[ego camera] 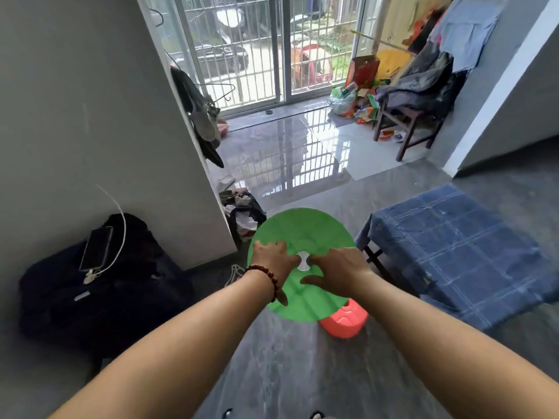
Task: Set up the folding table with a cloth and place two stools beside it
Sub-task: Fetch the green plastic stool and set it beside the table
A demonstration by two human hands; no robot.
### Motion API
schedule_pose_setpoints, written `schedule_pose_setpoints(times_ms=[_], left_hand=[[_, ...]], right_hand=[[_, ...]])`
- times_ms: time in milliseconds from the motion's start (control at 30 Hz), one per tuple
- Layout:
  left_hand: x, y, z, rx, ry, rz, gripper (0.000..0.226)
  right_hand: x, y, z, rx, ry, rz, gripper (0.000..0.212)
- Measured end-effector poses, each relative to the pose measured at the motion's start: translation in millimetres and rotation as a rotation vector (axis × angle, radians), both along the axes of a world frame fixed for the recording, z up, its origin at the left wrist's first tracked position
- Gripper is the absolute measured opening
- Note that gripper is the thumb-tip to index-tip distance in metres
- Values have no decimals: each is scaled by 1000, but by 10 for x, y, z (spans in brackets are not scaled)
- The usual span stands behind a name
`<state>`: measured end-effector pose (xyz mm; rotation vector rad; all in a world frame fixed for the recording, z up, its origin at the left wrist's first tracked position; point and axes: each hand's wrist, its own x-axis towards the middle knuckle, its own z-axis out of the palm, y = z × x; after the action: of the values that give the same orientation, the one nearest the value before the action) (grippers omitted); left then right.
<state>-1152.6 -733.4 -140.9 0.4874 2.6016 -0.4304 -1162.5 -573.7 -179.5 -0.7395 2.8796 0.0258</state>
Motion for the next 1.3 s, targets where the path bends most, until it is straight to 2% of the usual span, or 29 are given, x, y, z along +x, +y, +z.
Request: schedule_pose_setpoints(times_ms=[100,200,333,433,567,700,833,1033,1300], left_hand=[[-189,-24,-29,-3,-16,1,83],[-467,-97,-79,18,-8,18,70],[-963,-181,-161,21,-27,5,88],[-1439,-240,-210,47,2,-23,93],[-2135,-390,-169,103,8,-9,82],[-2764,-620,-73,37,13,-82,85],[-3250,-760,-69,58,48,-78,65],[-3800,-716,-143,28,24,-130,87],[-4724,-383,-199,16,4,-187,85]], right_hand=[[-189,-22,-57,-9,-16,3,55],[-459,-89,-103,-2,-17,12,55],[-949,-168,-145,15,-19,18,53],[-1410,-205,-148,-4,-13,8,50],[-2059,-348,-95,-10,-1,-30,47],[-2634,-590,-70,-24,10,-66,49],[-3053,-757,-81,-22,16,-111,53],[-3590,-680,-98,-3,10,-118,53],[-4421,-369,-204,1,-25,-176,54]])
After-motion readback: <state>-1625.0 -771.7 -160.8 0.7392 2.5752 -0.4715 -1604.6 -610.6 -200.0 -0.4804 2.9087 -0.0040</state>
